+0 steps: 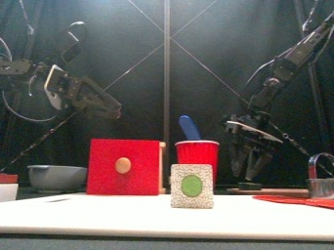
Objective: Place sushi on board then cut the sushi with the knife then place the pieces on the plate
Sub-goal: Place the 4 sushi pieces on the plate
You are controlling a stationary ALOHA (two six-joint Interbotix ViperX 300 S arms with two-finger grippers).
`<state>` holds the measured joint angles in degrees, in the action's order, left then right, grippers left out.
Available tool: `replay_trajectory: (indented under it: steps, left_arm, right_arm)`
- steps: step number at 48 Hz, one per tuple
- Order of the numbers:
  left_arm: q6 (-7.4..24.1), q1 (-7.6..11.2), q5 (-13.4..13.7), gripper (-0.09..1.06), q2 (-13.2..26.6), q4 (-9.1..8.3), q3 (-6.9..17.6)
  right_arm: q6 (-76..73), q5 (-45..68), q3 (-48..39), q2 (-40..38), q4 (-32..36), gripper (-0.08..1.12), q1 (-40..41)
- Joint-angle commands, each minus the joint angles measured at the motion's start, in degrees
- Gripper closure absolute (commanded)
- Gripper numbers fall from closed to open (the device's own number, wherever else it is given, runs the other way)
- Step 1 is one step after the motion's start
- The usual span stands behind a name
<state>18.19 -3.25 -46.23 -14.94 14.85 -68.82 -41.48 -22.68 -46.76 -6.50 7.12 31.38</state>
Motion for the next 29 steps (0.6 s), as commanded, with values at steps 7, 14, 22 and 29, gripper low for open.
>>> replay_trajectory:
  steps: [7, 14, 22, 29]
  left_arm:
    - [-0.18, 1.41, -0.26, -0.02, -0.53, 0.09, 0.97]
    - [-0.09, 1.05, -0.26, -0.02, -0.53, 0.09, 1.32]
    - [-0.09, 0.97, -0.26, -0.02, -0.53, 0.09, 1.93]
    - [-0.18, 1.05, -0.26, -0.02, -0.35, 0.09, 1.85]
  right_arm:
    - [1.14, -2.37, 1.49, -6.86, 0.53, 0.23, -13.36]
    - [1.93, -3.25, 4.04, -4.22, 3.6, 0.23, -29.62]
    - [4.75, -4.83, 13.54, 3.6, 5.98, 0.23, -38.14]
    - [9.58, -6.42, 21.09, 9.58, 7.12, 0.23, -39.11]
